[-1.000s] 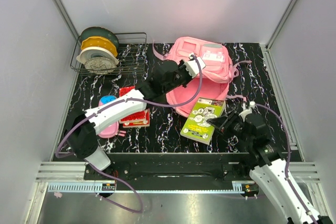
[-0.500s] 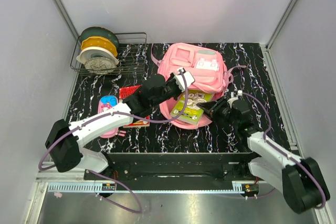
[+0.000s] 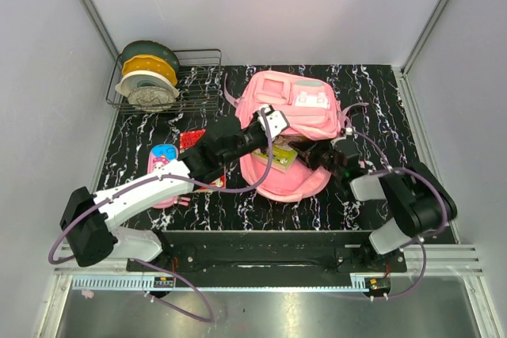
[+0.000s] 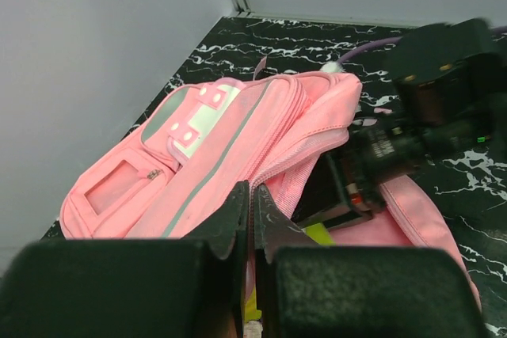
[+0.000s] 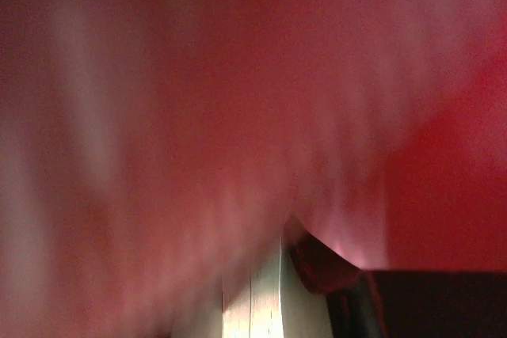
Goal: Pack the student bag
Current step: Place the book in the student bag.
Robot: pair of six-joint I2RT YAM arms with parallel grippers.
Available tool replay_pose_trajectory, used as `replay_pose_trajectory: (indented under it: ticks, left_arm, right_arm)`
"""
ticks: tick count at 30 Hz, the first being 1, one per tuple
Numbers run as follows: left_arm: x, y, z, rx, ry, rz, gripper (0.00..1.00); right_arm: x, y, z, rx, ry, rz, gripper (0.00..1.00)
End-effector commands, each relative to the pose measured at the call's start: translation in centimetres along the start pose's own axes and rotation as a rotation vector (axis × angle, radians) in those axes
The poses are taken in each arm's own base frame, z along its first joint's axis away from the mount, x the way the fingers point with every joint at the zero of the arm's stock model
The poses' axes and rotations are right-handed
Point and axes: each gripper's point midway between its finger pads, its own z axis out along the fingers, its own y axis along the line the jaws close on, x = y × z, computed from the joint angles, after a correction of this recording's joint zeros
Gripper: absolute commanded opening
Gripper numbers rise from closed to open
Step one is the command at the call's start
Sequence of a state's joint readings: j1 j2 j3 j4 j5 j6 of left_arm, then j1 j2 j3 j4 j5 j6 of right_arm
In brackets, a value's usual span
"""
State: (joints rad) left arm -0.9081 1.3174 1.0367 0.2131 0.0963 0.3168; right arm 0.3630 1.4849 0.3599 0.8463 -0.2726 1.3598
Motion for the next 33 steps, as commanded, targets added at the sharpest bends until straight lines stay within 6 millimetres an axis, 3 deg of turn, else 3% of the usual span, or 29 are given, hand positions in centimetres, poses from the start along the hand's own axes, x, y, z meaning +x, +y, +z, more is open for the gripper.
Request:
replay_pose_trajectory:
  ticks: [1, 2, 3, 8, 9, 10, 12, 14, 16, 21, 29, 31, 33]
  left_arm:
    - [-8.9, 1.3, -2.1, -0.03, -0.292, 0.046, 0.0]
    - [-8.6, 1.0, -2.3, -0.022, -0.287, 0.049, 0.0]
    - [-8.4, 0.8, -2.3, -0.012, -0.285, 0.051, 0.0]
    - [-7.7, 0.4, -2.8, 0.003, -0.278, 0.064, 0.0]
    - [-7.7, 0.3, -2.8, 0.004, -0.278, 0.063, 0.0]
    - [-7.3, 0.2, -2.8, 0.008, -0.272, 0.068, 0.0]
    - [-7.4, 0.3, -3.0, -0.003, -0.284, 0.072, 0.0]
    - [-7.1, 0.6, -3.0, -0.018, -0.277, 0.069, 0.0]
    - [-6.8, 0.7, -3.0, -0.026, -0.27, 0.068, 0.0]
    - [-6.6, 0.8, -2.8, -0.034, -0.266, 0.067, 0.0]
    - [-6.5, 0.2, -2.1, -0.009, -0.274, 0.032, 0.0]
    - [-6.5, 0.1, -2.1, -0.005, -0.274, 0.03, 0.0]
    - [-6.4, 0.3, -2.2, -0.011, -0.273, 0.027, 0.0]
  right_arm:
    - [-1.0, 9.5, 1.7, -0.369, 0.024, -0.095, 0.0]
    - [-0.9, 8.4, 2.6, -0.345, 0.044, -0.084, 0.0]
    - [-1.1, 8.9, 3.2, -0.359, 0.045, -0.088, 0.0]
    - [-2.4, 7.1, 5.1, -0.274, 0.035, -0.087, 0.01]
    - [-2.2, 5.8, 5.6, -0.214, 0.057, -0.087, 0.03]
    - [-1.9, 5.4, 5.8, -0.197, 0.079, -0.112, 0.06]
    - [-1.7, 4.6, 6.2, -0.158, 0.101, -0.118, 0.23]
    - [-1.5, 4.1, 6.1, -0.138, 0.111, -0.135, 0.4]
    - [-1.1, 4.3, 5.6, -0.146, 0.132, -0.152, 0.46]
    - [-0.3, 2.6, 4.0, -0.083, 0.147, -0.176, 0.61]
    - [0.9, 0.7, 2.4, -0.005, 0.128, 0.034, 0.72]
    - [1.4, 1.1, 2.3, -0.014, 0.106, 0.081, 0.76]
    - [3.1, 0.6, 2.4, 0.033, 0.115, 0.084, 0.78]
